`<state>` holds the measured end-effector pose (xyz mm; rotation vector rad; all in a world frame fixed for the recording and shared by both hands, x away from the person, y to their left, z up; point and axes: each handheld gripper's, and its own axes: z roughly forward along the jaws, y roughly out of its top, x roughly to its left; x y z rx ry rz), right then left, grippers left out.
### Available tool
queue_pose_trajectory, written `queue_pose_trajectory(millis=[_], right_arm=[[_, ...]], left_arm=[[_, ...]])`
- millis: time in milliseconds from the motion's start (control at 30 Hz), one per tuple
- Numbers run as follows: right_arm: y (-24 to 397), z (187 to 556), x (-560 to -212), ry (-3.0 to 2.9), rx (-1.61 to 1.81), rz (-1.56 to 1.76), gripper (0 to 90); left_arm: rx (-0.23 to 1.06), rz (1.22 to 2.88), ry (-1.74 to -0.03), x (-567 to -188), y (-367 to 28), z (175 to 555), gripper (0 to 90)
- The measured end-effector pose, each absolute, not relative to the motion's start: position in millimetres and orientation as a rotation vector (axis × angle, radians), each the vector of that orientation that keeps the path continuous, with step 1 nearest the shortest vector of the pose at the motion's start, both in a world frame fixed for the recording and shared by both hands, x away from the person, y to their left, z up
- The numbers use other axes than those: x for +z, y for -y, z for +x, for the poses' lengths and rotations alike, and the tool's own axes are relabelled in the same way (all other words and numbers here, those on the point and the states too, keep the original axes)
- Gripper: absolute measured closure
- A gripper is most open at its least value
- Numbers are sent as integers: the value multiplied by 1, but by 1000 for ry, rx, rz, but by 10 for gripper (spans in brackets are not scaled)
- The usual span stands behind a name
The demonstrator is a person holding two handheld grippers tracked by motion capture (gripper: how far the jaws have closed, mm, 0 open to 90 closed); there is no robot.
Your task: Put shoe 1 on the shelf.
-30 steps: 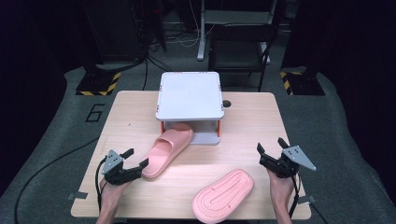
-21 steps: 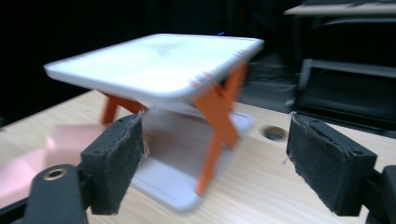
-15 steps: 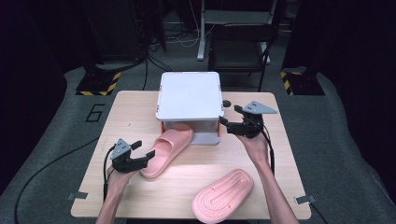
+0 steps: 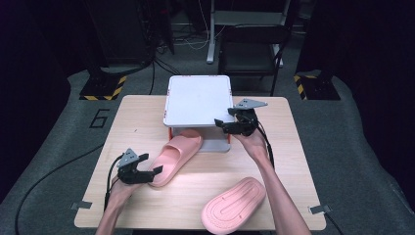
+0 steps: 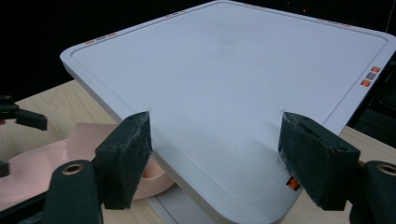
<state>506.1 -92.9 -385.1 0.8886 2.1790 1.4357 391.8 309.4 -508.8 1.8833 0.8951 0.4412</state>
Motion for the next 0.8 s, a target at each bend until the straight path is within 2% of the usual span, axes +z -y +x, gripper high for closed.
queue_pose_trajectory(millis=[100, 233, 300, 367, 633, 800], right_arm=[[90, 504, -385, -2178, 1403, 880, 249], [91, 504, -386, -2162, 1420, 878, 248], [91, 504, -388, -2150, 1436, 888, 248], [91, 503, -389, -2141, 1439, 898, 245], [92, 503, -389, -2133, 1457, 913, 251], [92, 503, -389, -2131, 1458, 908, 251]], left_arm=[[412, 1892, -930, -515, -312, 382, 51], [443, 1887, -919, -518, -312, 384, 67], [425, 1821, -942, -513, -310, 392, 193], [460, 1784, -952, -508, -304, 403, 282], [494, 1806, -1028, -502, -272, 451, 547], [539, 1791, -1100, -501, -254, 455, 734]])
